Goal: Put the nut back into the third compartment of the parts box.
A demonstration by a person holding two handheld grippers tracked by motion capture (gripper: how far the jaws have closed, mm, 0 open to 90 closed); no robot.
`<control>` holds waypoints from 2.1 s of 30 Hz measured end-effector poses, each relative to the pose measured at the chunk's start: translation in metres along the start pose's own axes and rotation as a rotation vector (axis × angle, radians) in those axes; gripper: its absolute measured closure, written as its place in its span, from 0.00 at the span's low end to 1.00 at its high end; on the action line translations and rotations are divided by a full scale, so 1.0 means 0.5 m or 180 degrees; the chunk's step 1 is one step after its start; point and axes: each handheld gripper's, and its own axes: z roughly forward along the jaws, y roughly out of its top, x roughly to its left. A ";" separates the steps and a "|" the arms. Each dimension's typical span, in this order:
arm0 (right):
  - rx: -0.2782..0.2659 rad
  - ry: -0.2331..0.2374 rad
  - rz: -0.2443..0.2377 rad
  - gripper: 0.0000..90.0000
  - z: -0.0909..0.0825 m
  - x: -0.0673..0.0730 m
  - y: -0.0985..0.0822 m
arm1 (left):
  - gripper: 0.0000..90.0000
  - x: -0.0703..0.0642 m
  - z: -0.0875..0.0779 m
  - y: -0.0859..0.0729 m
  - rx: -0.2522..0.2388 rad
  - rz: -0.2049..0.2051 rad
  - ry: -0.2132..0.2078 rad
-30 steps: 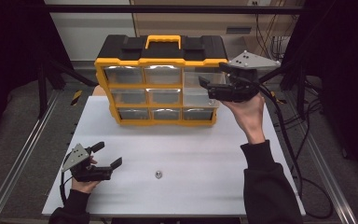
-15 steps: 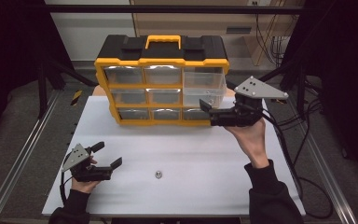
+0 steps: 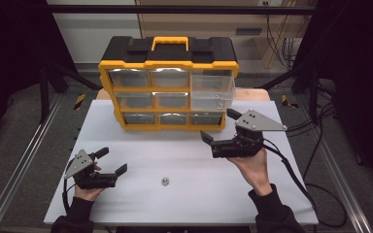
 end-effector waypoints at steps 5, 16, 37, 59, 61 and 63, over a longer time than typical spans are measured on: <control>0.0105 0.0070 0.0027 0.01 0.019 0.016 -0.033 | 0.03 0.000 0.000 0.000 -0.0002 -0.0001 -0.0002; 0.0393 0.0196 0.0079 0.01 0.069 0.044 -0.093 | 0.03 -0.001 0.000 0.001 -0.0002 0.0004 -0.0002; 0.0851 0.0508 0.0070 0.02 0.147 0.113 -0.192 | 0.03 -0.001 0.001 0.000 0.0007 0.0007 -0.0008; 0.1460 0.0794 -0.0025 0.17 0.242 0.169 -0.278 | 0.02 -0.002 0.002 0.000 0.0013 0.0009 -0.0014; 0.1531 0.0817 -0.0014 0.21 0.246 0.170 -0.287 | 0.02 -0.002 0.002 0.000 0.0014 0.0008 -0.0014; 0.1578 0.0840 -0.0008 0.25 0.250 0.172 -0.294 | 0.02 -0.002 0.002 0.000 0.0017 0.0009 -0.0014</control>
